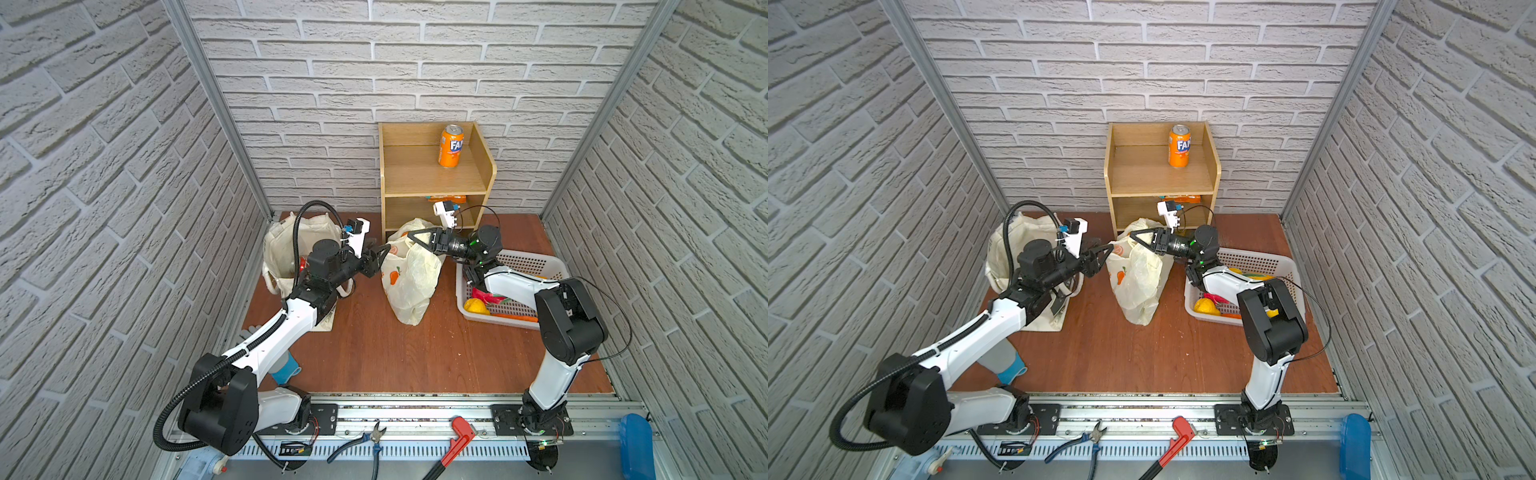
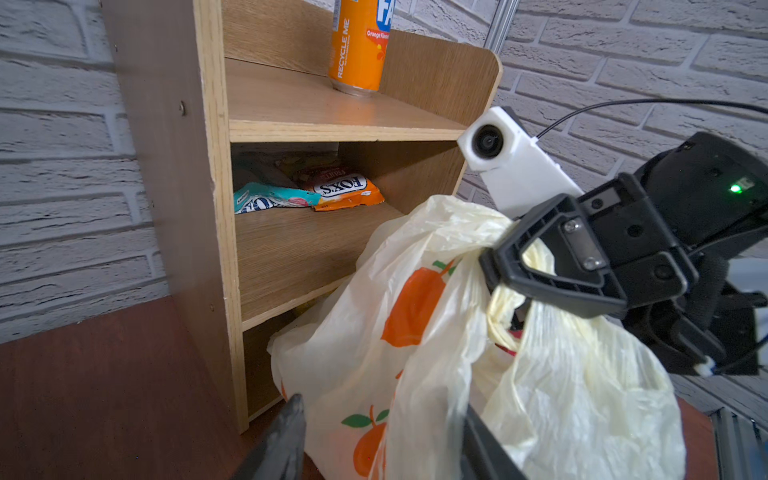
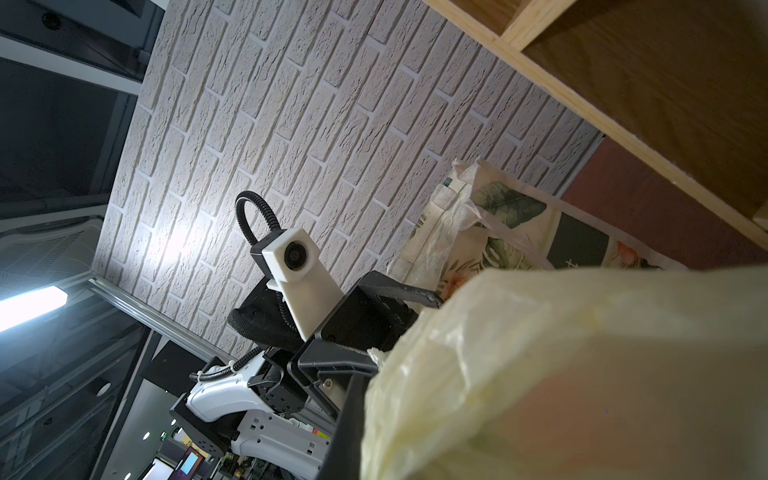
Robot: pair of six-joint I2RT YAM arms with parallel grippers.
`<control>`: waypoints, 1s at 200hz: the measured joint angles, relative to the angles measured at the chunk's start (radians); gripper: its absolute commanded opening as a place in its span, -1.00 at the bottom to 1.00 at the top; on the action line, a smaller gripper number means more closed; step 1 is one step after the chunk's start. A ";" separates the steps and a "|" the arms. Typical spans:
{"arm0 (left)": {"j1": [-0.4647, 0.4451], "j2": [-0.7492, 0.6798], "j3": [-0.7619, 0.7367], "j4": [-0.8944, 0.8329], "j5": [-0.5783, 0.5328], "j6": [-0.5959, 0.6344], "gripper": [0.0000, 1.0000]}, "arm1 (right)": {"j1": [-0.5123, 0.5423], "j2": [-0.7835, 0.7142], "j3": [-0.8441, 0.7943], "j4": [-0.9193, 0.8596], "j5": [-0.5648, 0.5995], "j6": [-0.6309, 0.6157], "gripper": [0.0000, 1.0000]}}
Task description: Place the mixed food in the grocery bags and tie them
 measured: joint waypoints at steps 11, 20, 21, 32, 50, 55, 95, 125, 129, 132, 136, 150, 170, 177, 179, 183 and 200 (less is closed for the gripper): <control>0.000 0.000 0.000 0.006 0.011 -0.011 0.06 | 0.000 0.000 0.000 0.005 0.000 0.001 -0.86; 0.000 0.000 0.000 0.013 0.019 -0.019 0.07 | 0.000 0.002 0.000 0.009 0.000 0.003 -0.87; 0.000 0.000 0.000 0.014 0.019 -0.019 0.08 | 0.000 0.002 0.000 0.010 0.000 0.003 -0.86; 0.000 -0.004 0.000 0.020 0.019 -0.027 0.16 | 0.000 0.006 0.000 0.014 0.000 0.005 -0.87; 0.000 -0.026 0.000 0.021 0.000 -0.033 0.32 | 0.000 0.012 -0.003 0.014 0.000 0.008 -0.87; 0.000 -0.037 0.000 0.020 -0.009 -0.034 0.34 | 0.000 0.013 -0.006 0.015 0.001 0.008 -0.86; -0.004 -0.073 0.021 0.034 -0.006 -0.046 0.08 | 0.000 0.013 -0.013 0.017 0.000 0.008 -0.87; -0.019 -0.014 0.078 0.037 0.065 -0.065 -0.15 | 0.000 0.022 -0.013 0.024 0.001 0.015 -0.88; -0.023 -0.003 0.085 0.037 0.076 -0.068 -0.18 | 0.000 0.024 -0.013 0.024 0.001 0.016 -0.87; -0.026 0.003 0.089 0.037 0.084 -0.069 -0.20 | 0.000 0.026 -0.013 0.024 0.002 0.016 -0.88; -0.029 0.014 0.095 0.037 0.096 -0.072 -0.21 | 0.000 0.028 -0.013 0.024 0.002 0.016 -0.88; -0.039 0.043 0.109 0.038 0.129 -0.084 -0.23 | 0.000 0.031 -0.013 0.024 0.004 0.018 -0.88; -0.048 0.072 0.113 0.040 0.164 -0.099 -0.29 | 0.000 0.031 -0.013 0.025 0.005 0.019 -0.88; -0.049 0.079 0.113 0.040 0.175 -0.104 -0.30 | 0.000 0.031 -0.013 0.026 0.005 0.019 -0.88; -0.049 0.081 0.113 0.040 0.177 -0.105 -0.31 | 0.000 0.031 -0.013 0.026 0.005 0.019 -0.88; -0.049 0.084 0.113 0.040 0.181 -0.108 -0.32 | 0.000 0.031 -0.013 0.026 0.005 0.019 -0.88; -0.049 0.094 0.113 0.040 0.194 -0.120 -0.41 | 0.000 0.032 -0.013 0.028 0.007 0.022 -0.88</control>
